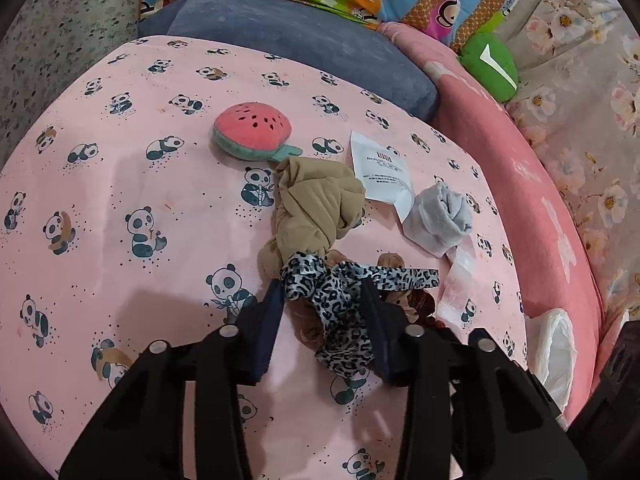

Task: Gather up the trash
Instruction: 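Grasp the leopard scrunchie with the left tool while the right grasps the dark red scrunchie, then carry both scrunchies toward the white bin, right tool over the opening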

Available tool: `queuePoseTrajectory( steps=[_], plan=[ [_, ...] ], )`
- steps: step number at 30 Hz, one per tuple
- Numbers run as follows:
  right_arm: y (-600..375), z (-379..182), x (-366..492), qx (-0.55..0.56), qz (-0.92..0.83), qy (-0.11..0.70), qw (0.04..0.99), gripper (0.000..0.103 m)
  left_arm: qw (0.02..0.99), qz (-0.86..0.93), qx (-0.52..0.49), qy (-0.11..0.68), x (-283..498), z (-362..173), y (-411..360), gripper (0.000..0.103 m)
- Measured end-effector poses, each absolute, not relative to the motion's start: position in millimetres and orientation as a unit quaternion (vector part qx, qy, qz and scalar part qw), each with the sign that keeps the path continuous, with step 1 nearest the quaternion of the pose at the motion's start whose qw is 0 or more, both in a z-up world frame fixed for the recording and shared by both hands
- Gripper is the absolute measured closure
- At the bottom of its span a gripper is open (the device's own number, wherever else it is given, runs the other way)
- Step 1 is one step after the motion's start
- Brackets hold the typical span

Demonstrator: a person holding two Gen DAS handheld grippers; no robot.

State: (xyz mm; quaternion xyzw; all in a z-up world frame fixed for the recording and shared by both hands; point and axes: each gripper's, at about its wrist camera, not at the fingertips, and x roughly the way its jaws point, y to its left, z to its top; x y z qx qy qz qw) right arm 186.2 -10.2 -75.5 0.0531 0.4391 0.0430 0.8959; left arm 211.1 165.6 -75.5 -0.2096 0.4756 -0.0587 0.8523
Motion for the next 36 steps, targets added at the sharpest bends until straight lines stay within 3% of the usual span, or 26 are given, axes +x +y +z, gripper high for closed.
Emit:
queuePoseTrajectory(
  steps=[1, 3, 5, 7, 21, 36],
  plan=[
    [-7, -80, 188, 0.051, 0.045, 0.444, 0.893, 0.056, 0.852, -0.062, -0.211, 0.476, 211, -76, 166, 0.077],
    [-2, -89, 190, 0.048, 0.054, 0.455, 0.888, 0.074, 0.853, -0.066, -0.208, 0.473, 210, -76, 167, 0.08],
    [2, -95, 190, 0.043, 0.062, 0.464, 0.883, 0.084, 0.855, -0.066, -0.204, 0.472, 208, -75, 168, 0.085],
    [4, -93, 187, 0.038, 0.063, 0.459, 0.885, 0.088, 0.857, -0.065, -0.203, 0.47, 205, -73, 170, 0.089],
    [-45, -27, 138, 0.094, 0.05, 0.39, 0.914, 0.09, 0.876, -0.07, -0.172, 0.444, 175, -35, 147, 0.092],
    [-154, 14, 68, 0.148, -0.027, 0.335, 0.93, 0.09, 0.889, -0.154, -0.101, 0.42, 123, 13, 32, 0.092]
  ],
)
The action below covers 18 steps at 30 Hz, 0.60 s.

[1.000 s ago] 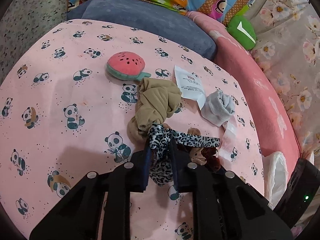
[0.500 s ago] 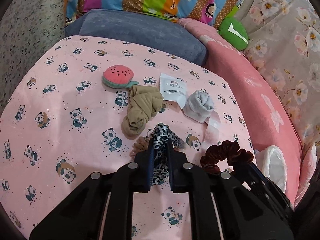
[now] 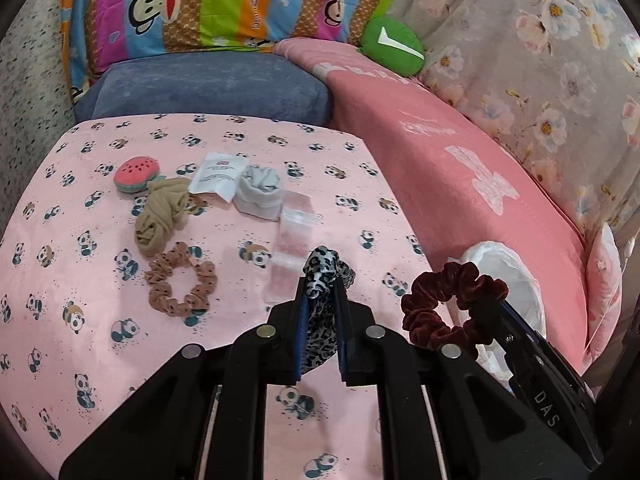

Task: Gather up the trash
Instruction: 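Carry both scrunchies toward the white bin, right tool over the opening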

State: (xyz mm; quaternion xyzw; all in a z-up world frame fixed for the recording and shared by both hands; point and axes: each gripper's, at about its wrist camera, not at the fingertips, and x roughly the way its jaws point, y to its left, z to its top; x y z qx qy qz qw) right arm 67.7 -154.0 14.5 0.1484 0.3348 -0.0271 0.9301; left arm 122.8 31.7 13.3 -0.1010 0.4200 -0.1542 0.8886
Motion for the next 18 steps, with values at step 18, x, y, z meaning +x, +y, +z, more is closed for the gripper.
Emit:
queuePoseTrajectory(
  steps=[18],
  plan=[
    [-279, 14, 7, 0.209, -0.119, 0.303, 0.922, 0.09, 0.874, -0.239, -0.018, 0.423, 88, 19, -100, 0.092]
  ],
)
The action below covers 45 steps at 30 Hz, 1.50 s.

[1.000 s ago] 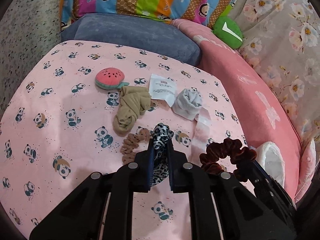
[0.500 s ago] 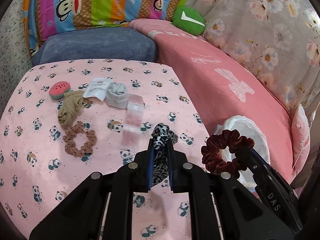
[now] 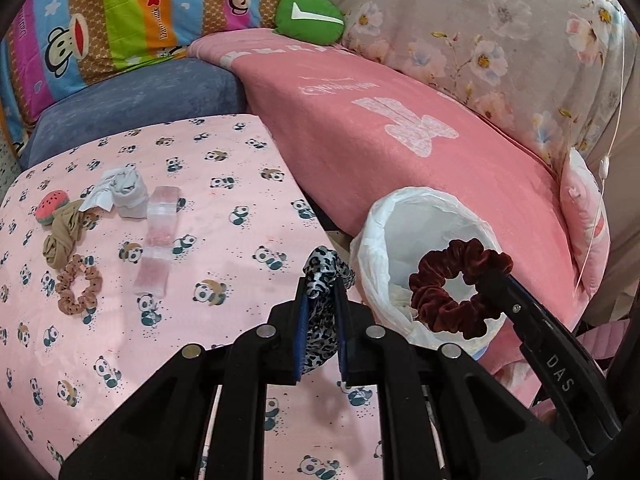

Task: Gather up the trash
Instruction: 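Carry both scrunchies toward the white bin, right tool over the opening, then open both tools over the bin to drop the scrunchies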

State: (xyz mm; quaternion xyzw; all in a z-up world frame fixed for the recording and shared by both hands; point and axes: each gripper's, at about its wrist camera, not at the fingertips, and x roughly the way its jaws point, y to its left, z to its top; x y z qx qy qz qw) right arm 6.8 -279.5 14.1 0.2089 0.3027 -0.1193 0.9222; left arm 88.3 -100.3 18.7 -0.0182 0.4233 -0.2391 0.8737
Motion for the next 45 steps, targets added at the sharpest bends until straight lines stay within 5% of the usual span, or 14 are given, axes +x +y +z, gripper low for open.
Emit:
queuePoseTrajectory(
  steps=[24, 26, 28, 30, 45],
  plan=[
    [-366, -14, -26, 0.257, -0.192, 0.301, 0.898, 0.089, 0.845, -0.337, 0.018, 0.414, 88, 23, -222, 0.091],
    [-368, -15, -27, 0.258, -0.195, 0.302, 0.897, 0.089, 0.845, -0.34, 0.016, 0.411, 88, 23, -224, 0.085],
    [-370, -15, -26, 0.257, -0.197, 0.303, 0.897, 0.089, 0.85, -0.334, 0.014, 0.408, 88, 23, -226, 0.051],
    [-371, -16, -24, 0.256, -0.198, 0.304, 0.896, 0.089, 0.861, -0.32, 0.015, 0.396, 87, 25, -223, 0.036],
    [-352, -16, 2, 0.224, -0.185, 0.32, 0.902, 0.085, 0.877, -0.248, 0.024, 0.41, 98, 5, -171, 0.035]
  ],
)
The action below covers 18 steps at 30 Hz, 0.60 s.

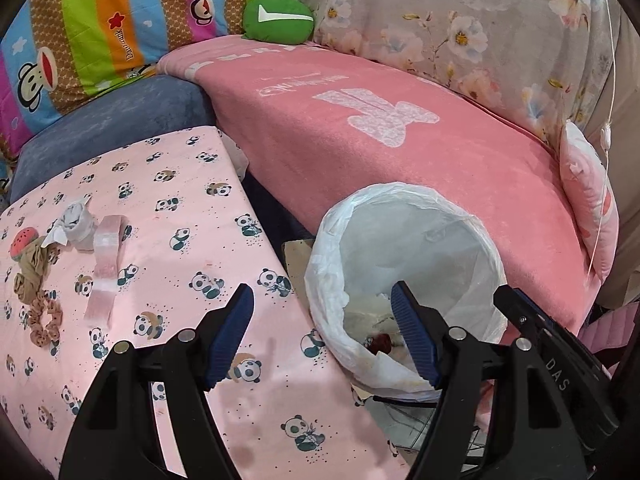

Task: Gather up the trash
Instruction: 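Open both tools over the bin to drop the scrunchies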

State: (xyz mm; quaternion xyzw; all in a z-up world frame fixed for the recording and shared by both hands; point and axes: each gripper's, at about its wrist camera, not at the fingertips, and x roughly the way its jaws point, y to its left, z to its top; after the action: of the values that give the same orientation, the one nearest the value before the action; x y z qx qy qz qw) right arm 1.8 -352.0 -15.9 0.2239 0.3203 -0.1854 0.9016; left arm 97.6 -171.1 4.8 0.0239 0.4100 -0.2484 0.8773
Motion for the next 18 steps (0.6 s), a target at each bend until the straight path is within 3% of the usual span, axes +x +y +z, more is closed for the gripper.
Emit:
queuePoseTrajectory(
  steps=[11, 18],
  plan=[
    [-320, -12, 13, 0.2, -0.164, 0.33, 0.908, 0.069, 0.877, -0.225, 0.011, 0.424, 96, -8, -136, 0.035],
    [-293, -17, 19, 0.185, -0.145, 0.343, 0.909, 0.066, 0.878, -0.205, -0.002, 0.433, 99, -16, -107, 0.035]
  ],
)
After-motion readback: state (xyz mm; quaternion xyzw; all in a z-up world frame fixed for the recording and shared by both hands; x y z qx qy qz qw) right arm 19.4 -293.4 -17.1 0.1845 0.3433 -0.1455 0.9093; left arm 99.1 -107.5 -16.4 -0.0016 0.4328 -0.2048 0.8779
